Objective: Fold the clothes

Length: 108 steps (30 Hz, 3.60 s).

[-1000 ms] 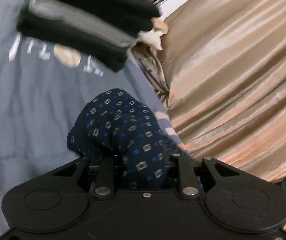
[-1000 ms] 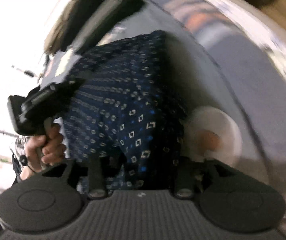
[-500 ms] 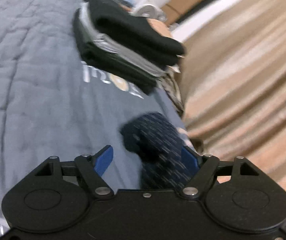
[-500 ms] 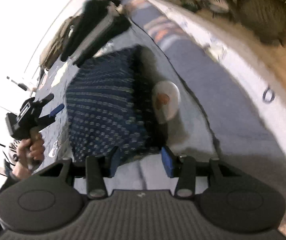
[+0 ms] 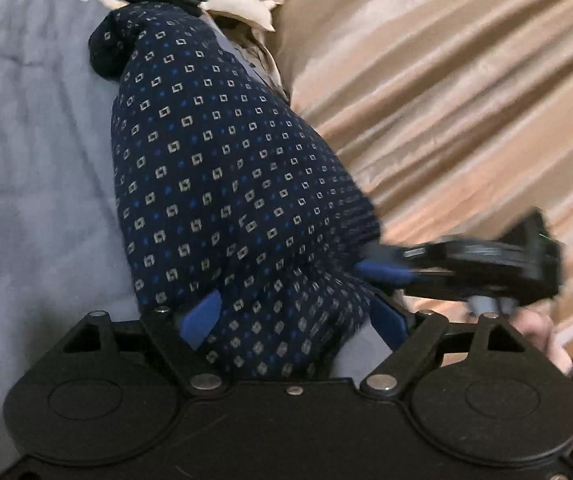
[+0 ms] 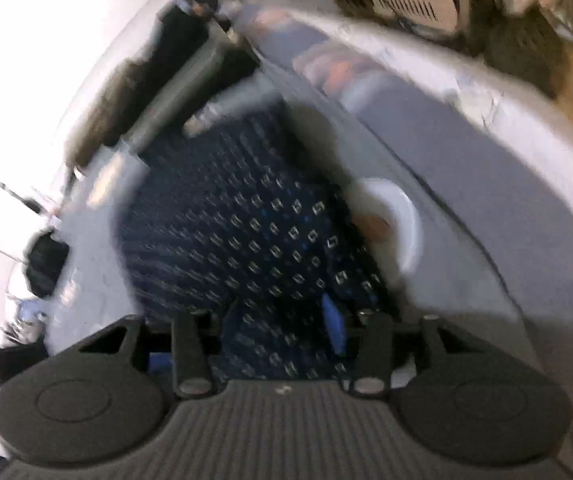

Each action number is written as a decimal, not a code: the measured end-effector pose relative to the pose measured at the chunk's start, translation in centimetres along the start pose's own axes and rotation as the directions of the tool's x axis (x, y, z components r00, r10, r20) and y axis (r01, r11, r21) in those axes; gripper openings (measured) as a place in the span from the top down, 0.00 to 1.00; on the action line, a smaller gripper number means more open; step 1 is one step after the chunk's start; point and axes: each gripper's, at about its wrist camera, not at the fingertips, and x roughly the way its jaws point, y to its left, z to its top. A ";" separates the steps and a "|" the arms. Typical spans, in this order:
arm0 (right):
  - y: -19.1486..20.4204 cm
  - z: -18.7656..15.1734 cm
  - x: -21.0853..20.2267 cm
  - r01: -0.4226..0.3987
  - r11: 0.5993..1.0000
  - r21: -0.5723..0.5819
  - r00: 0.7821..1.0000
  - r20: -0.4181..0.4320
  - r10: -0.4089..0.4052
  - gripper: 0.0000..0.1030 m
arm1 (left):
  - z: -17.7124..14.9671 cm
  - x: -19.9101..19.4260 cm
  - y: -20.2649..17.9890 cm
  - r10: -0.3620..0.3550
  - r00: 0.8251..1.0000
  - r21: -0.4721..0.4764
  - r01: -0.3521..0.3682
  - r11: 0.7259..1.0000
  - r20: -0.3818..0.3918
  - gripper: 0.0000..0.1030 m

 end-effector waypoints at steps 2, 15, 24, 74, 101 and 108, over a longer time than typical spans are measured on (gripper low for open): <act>-0.3 -0.7 -0.6 -0.036 0.999 -0.030 0.998 0.048 0.037 0.58 | 0.1 -2.0 -0.6 0.060 0.998 0.021 -0.061 0.998 0.031 0.20; -0.5 -1.7 -2.5 -0.064 0.998 0.018 0.994 0.087 0.062 0.56 | -0.5 0.8 0.6 0.087 0.996 -0.112 -0.084 0.990 0.025 0.29; 0.6 -1.3 -5.4 -0.096 0.995 -0.006 0.992 0.079 0.097 0.55 | -1.5 -1.3 2.5 -0.036 0.997 -0.422 0.062 0.905 0.070 0.78; 14.0 -11.6 -12.5 0.362 0.921 -0.146 0.916 0.237 -0.322 0.36 | 1.6 -8.8 -10.3 0.488 0.868 0.348 -0.486 0.802 0.090 0.00; 23.1 -15.0 -19.1 0.354 0.864 -0.357 0.935 0.142 -0.325 0.36 | -0.8 -14.4 -17.4 0.553 0.819 0.552 -0.534 0.640 0.151 0.00; 23.2 -15.2 -18.9 0.340 0.866 -0.366 0.940 0.118 -0.320 0.36 | -0.6 -15.0 -17.4 0.551 0.818 0.550 -0.539 0.638 0.162 0.00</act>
